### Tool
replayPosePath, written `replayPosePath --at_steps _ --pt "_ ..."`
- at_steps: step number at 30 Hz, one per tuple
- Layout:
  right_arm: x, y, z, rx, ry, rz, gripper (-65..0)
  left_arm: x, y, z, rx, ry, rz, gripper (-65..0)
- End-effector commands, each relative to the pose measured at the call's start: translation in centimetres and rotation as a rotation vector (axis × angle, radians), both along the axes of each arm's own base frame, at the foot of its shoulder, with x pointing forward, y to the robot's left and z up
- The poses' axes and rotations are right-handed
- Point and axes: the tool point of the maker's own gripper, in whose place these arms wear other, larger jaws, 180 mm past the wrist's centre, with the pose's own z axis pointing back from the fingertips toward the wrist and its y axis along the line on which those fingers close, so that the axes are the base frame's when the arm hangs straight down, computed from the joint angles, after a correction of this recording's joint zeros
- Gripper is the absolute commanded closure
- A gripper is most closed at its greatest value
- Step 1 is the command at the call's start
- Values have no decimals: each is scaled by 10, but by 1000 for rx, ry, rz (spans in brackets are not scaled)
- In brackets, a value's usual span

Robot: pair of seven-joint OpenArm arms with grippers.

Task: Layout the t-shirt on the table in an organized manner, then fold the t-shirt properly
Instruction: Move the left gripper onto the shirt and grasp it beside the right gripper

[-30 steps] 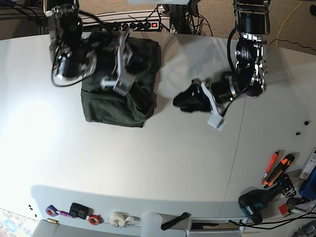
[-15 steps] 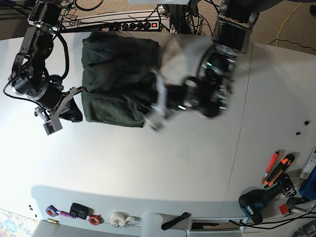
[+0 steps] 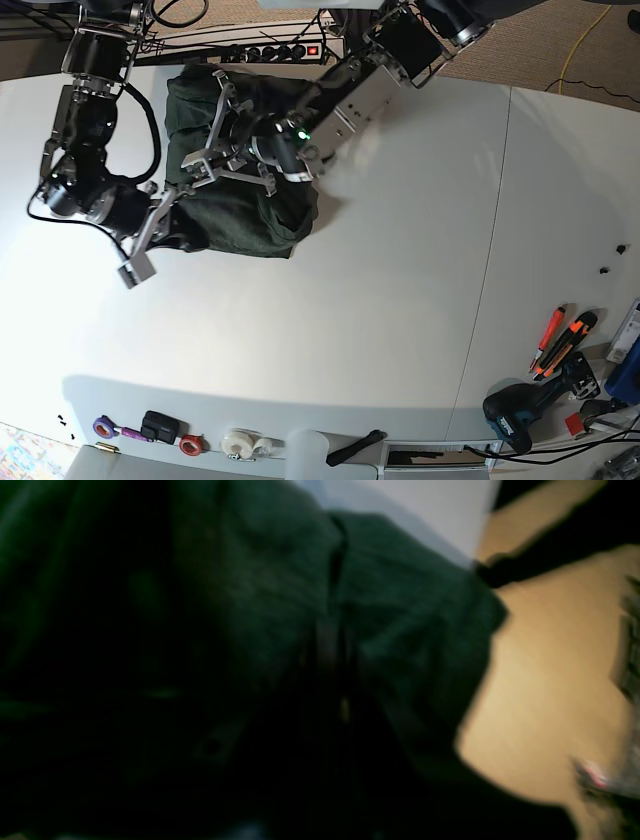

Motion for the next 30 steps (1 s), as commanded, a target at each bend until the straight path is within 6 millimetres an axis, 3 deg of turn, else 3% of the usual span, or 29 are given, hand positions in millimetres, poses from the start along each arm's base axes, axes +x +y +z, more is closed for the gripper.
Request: replayPosePath --at_steps 1,4,8,17,22,30 --pt "2 10 10 3 -34 52 0 7 -12 17 -34 -51 8 0" --pt "-4 31 -2 -25 -4 127 0 10 -4 10 63 -120 37 0" --pt "-5 35 -12 -69 14 147 0 6 0 2 121 -152 54 0" --pt "-4 17 -51 9 136 54 0 -9 -9 19 33 -150 56 0" --pt "-4 15 -54 14 150 48 0 -13 -12 19 12 -148 57 0" --pt "8 -8 -64 -143 107 -2 0 -6 13 -2 163 -252 134 0"
